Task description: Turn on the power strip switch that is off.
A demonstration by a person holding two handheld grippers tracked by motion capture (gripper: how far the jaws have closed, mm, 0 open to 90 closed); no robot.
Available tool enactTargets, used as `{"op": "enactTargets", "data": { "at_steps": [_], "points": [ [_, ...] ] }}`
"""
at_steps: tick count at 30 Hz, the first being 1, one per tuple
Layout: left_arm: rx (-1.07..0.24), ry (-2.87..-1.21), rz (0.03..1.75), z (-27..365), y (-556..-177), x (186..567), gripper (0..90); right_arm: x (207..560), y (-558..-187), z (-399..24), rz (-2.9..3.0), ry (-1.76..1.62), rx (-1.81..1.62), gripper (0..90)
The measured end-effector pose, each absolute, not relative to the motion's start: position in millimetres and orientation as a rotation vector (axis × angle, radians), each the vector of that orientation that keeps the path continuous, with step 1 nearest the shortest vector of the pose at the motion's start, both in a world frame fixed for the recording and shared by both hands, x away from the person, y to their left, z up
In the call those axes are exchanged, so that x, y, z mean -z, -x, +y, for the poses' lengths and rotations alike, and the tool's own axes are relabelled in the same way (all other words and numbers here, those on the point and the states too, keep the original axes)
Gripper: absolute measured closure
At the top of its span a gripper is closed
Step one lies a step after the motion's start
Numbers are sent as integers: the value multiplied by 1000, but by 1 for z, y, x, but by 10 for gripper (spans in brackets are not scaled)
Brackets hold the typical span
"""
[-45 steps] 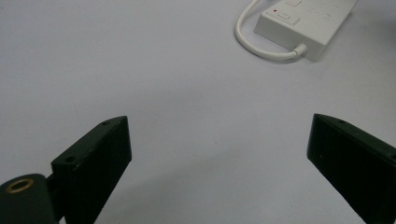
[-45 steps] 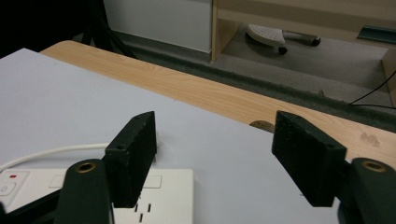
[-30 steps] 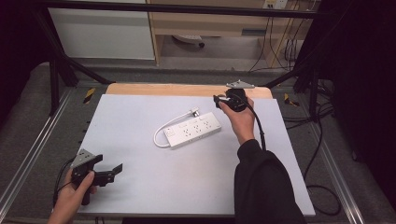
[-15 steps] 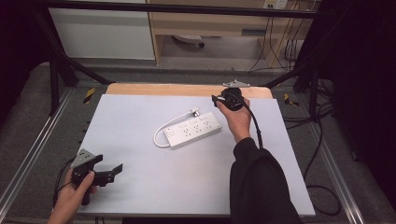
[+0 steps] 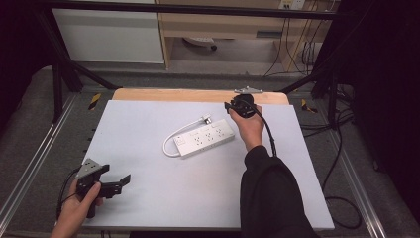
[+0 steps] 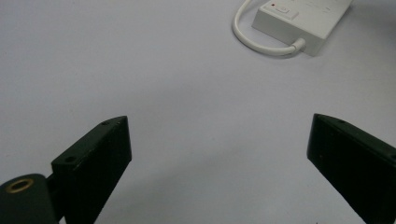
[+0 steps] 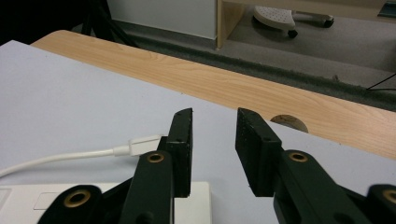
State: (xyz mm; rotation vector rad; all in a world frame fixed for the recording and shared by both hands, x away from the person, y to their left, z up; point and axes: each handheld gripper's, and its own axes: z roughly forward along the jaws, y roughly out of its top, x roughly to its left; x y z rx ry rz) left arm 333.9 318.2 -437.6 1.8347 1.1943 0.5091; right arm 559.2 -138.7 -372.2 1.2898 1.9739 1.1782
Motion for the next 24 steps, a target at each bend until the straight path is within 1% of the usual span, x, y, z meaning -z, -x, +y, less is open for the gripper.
{"op": "enactTargets", "data": {
  "at_steps": [1, 5, 15, 24],
  "points": [
    [-510, -1836, 1196, 318, -334, 438, 66, 372, -559, -139, 1974, -1290, -1178, 685],
    [-510, -1835, 1194, 318, -334, 438, 66, 376, -560, -140, 1980, -1303, -1162, 735],
    [-515, -1825, 1194, 319, -334, 437, 67, 381, -559, -136, 1967, -1277, -1143, 821],
    [-512, -1829, 1192, 318, -334, 437, 68, 390, -563, -133, 2019, -1291, -1127, 847]
  ]
}}
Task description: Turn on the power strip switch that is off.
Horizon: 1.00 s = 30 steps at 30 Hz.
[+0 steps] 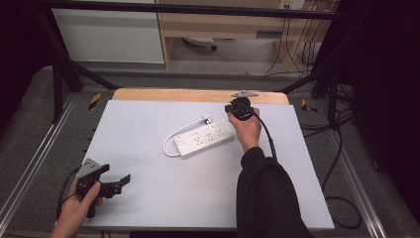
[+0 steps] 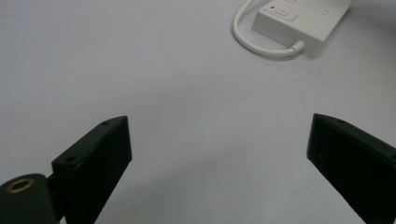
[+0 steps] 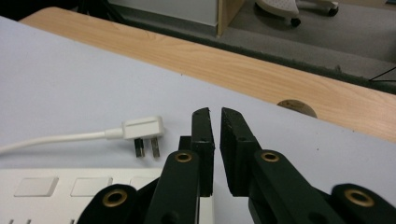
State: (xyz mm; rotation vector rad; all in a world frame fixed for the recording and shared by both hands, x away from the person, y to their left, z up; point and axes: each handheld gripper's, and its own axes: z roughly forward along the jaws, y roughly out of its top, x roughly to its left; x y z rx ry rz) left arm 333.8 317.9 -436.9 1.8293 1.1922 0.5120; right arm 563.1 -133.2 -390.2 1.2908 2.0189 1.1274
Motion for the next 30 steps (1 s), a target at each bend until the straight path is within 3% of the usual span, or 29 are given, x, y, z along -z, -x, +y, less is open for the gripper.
{"op": "enactTargets", "data": {
  "at_steps": [30],
  "points": [
    [-519, -1818, 1197, 319, -335, 435, 67, 418, -555, -130, 2035, -1322, -1133, 900]
  ]
}}
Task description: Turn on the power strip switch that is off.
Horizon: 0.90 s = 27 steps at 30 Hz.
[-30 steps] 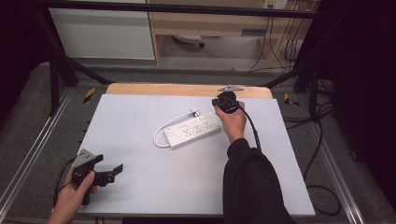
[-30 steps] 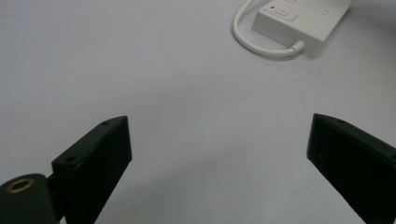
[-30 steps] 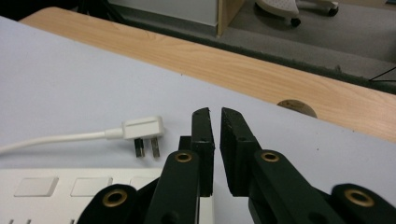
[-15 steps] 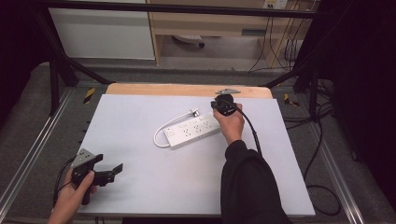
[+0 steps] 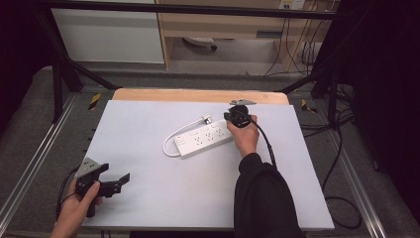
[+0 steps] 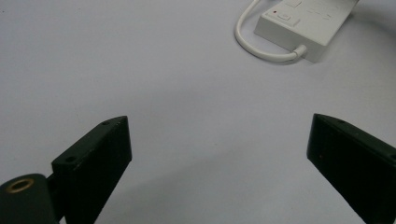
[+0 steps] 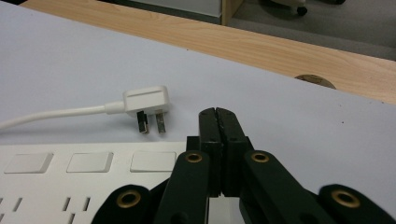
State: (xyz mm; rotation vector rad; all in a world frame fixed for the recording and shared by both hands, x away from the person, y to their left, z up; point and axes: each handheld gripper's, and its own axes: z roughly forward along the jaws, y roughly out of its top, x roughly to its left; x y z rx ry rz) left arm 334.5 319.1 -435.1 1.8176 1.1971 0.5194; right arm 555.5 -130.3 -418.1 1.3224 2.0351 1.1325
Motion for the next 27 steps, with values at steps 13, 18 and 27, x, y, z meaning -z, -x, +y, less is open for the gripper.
{"op": "enactTargets", "data": {
  "at_steps": [13, 18, 27],
  "points": [
    [-518, -1819, 1195, 319, -335, 435, 67, 432, -553, -119, 2060, -1309, -1136, 900],
    [-517, -1820, 1195, 319, -335, 435, 67, 436, -552, -113, 2075, -1303, -1146, 900],
    [-518, -1822, 1194, 318, -335, 435, 67, 437, -547, -101, 2102, -1270, -1173, 900]
  ]
}}
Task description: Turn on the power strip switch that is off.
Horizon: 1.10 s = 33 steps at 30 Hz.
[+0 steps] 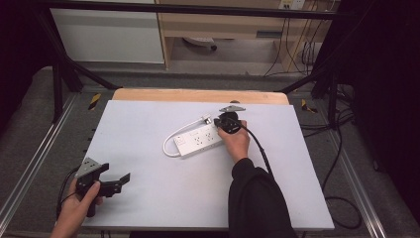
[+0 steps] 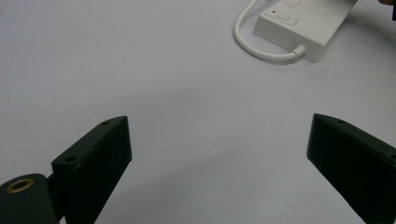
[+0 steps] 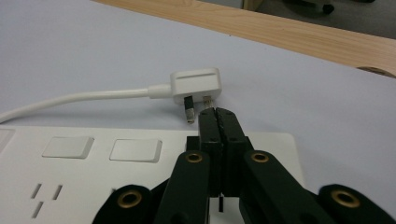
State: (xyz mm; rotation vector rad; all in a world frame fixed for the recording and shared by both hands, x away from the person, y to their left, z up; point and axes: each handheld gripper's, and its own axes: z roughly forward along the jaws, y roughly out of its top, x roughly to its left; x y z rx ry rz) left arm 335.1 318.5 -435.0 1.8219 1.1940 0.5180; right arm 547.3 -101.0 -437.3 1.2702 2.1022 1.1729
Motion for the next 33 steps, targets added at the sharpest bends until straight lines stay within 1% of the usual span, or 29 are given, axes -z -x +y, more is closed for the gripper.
{"op": "enactTargets", "data": {
  "at_steps": [33],
  "points": [
    [-513, -1824, 1194, 318, -335, 436, 67, 440, -543, -90, 2134, -1217, -1162, 900]
  ]
}}
